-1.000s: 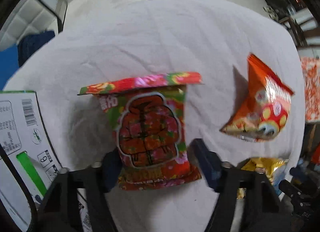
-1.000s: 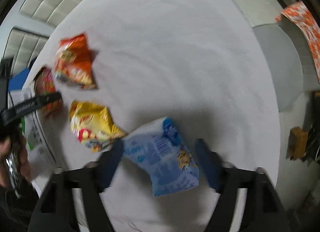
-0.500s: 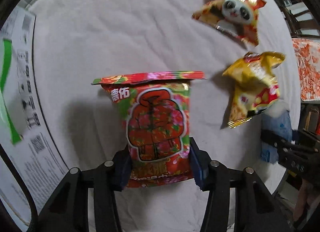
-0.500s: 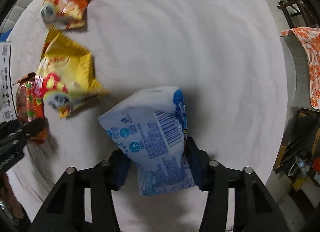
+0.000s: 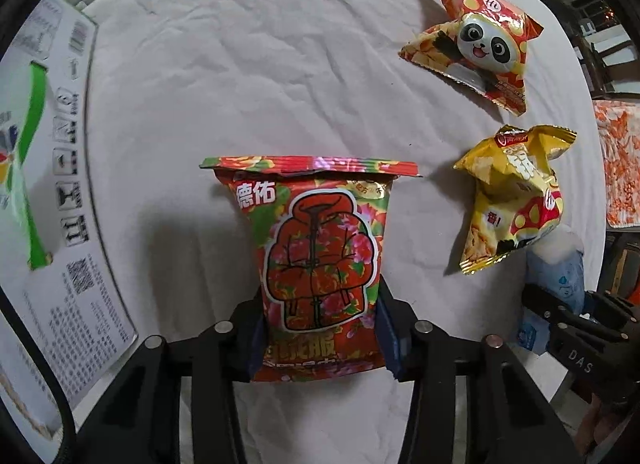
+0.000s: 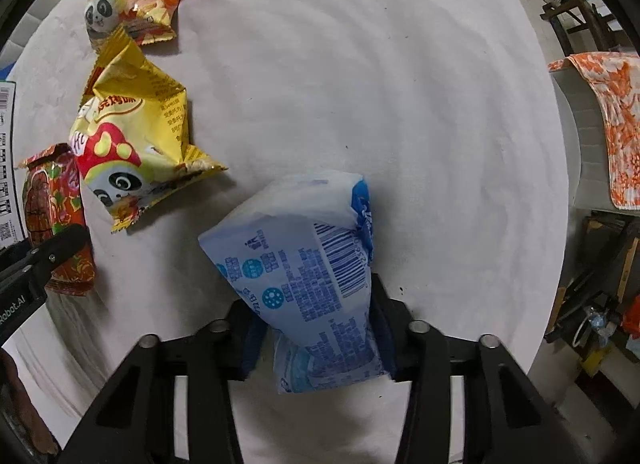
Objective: Organize soft objects
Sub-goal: 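Grasp the red jacket-print pack with left tool while right grasps blue wipes pack, then carry both held packs over the cardboard box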
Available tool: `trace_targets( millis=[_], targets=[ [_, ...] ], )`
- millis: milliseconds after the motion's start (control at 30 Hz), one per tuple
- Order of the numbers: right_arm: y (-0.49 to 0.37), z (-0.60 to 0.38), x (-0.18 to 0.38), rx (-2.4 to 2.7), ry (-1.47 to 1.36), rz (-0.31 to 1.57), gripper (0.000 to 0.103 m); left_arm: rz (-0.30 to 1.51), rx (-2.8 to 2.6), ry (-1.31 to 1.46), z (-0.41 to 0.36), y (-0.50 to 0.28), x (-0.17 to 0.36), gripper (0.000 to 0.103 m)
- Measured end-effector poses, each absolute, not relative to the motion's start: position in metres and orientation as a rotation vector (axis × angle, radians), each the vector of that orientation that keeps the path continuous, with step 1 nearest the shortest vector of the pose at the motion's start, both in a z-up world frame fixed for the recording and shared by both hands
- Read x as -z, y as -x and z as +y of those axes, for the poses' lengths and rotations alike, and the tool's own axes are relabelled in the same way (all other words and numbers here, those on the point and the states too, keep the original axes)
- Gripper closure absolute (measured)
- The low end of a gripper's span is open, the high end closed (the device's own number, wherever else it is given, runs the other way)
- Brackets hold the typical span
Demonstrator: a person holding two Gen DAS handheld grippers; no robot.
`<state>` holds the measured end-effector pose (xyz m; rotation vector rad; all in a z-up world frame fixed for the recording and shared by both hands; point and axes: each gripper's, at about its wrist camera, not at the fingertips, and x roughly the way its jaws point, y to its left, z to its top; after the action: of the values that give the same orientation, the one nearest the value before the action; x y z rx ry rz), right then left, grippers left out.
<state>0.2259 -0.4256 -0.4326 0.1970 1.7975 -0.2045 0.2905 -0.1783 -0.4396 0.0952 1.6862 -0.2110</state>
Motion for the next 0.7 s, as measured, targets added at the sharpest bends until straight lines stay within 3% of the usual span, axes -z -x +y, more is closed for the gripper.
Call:
trace_targets(
  millis=[367, 700],
  targets=[
    [-0.183, -0.396, 0.393, 0.165, -0.327, 1.713, 0.067, 1.535, 0.217, -0.051, -0.184, -0.245, 0.365, 0.061],
    [-0.176, -0.321, 0.289, 0.021, -0.319, 1.57, 0.067, 1.389, 0.253, 0.049, -0.114, -0.23, 0.26, 0.061]
  ],
)
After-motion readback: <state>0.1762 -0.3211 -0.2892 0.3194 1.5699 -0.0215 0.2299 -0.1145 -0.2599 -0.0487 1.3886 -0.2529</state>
